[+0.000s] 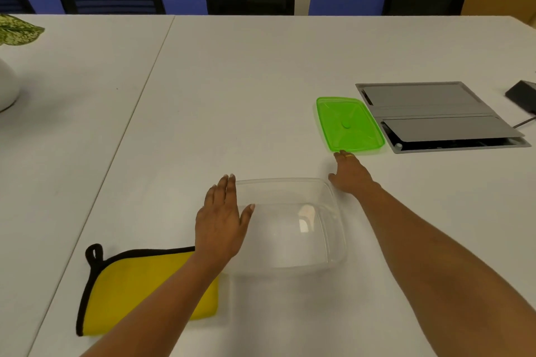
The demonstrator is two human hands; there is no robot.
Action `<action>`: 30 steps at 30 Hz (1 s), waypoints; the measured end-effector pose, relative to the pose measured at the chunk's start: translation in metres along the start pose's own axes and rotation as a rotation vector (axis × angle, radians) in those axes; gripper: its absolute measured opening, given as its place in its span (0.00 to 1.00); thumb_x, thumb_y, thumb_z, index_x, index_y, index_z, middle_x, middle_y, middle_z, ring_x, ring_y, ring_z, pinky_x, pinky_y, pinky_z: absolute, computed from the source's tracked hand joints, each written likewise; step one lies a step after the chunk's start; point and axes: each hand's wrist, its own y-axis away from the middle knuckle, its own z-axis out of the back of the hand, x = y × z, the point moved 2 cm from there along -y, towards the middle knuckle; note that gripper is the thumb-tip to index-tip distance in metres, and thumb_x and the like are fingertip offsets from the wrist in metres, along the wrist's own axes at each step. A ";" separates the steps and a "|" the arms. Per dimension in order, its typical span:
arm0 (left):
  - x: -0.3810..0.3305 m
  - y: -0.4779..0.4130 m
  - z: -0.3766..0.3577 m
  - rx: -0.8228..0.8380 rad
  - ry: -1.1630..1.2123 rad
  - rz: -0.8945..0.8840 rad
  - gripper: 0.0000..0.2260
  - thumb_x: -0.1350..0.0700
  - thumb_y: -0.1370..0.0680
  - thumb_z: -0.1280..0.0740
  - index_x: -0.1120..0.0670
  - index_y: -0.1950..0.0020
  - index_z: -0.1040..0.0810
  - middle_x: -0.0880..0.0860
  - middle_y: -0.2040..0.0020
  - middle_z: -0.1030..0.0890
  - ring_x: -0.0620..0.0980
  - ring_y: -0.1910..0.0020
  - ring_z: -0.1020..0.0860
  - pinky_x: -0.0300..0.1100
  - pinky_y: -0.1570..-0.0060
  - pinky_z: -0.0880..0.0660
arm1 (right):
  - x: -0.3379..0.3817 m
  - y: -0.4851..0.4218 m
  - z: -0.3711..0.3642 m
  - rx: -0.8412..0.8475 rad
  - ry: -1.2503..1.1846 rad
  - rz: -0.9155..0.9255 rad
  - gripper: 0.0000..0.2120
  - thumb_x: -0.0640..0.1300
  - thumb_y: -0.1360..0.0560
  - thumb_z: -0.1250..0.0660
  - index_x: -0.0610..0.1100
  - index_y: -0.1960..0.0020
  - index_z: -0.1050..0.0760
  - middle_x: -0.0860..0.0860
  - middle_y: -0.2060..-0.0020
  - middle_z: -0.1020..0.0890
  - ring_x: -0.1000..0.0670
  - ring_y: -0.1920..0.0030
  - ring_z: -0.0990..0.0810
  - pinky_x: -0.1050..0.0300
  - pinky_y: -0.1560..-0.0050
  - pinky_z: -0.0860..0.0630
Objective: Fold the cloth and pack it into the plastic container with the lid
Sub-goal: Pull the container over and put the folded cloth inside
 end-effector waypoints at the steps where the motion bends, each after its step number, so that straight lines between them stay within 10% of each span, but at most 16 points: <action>1: 0.000 0.000 0.000 0.000 -0.008 0.001 0.30 0.42 0.20 0.48 0.53 0.23 0.53 0.51 0.22 0.47 0.52 0.24 0.46 0.47 0.33 0.34 | 0.001 -0.005 -0.001 0.009 0.039 0.008 0.32 0.44 0.23 0.39 0.38 0.25 0.50 0.42 0.24 0.48 0.45 0.24 0.51 0.48 0.26 0.46; 12: 0.000 0.000 -0.002 0.011 -0.025 0.016 0.31 0.42 0.21 0.48 0.52 0.23 0.55 0.50 0.22 0.48 0.50 0.25 0.44 0.47 0.39 0.29 | 0.008 -0.028 -0.002 0.101 0.118 -0.067 0.33 0.51 0.22 0.40 0.39 0.25 0.52 0.42 0.25 0.47 0.44 0.24 0.50 0.39 0.27 0.49; 17: -0.001 -0.002 -0.001 0.010 -0.004 0.022 0.30 0.43 0.20 0.47 0.53 0.23 0.54 0.51 0.22 0.47 0.51 0.26 0.42 0.47 0.40 0.28 | -0.001 0.001 -0.009 -0.063 0.281 0.005 0.21 0.49 0.21 0.42 0.38 0.33 0.35 0.41 0.36 0.28 0.42 0.33 0.34 0.44 0.37 0.32; 30: -0.006 0.008 0.007 0.050 0.316 0.114 0.25 0.66 0.20 0.47 0.51 0.24 0.44 0.58 0.31 0.33 0.59 0.41 0.27 0.47 0.46 0.31 | -0.044 0.160 -0.042 -0.207 0.098 0.015 0.12 0.45 0.22 0.40 0.40 0.50 0.20 0.44 0.53 0.18 0.45 0.47 0.26 0.54 0.50 0.29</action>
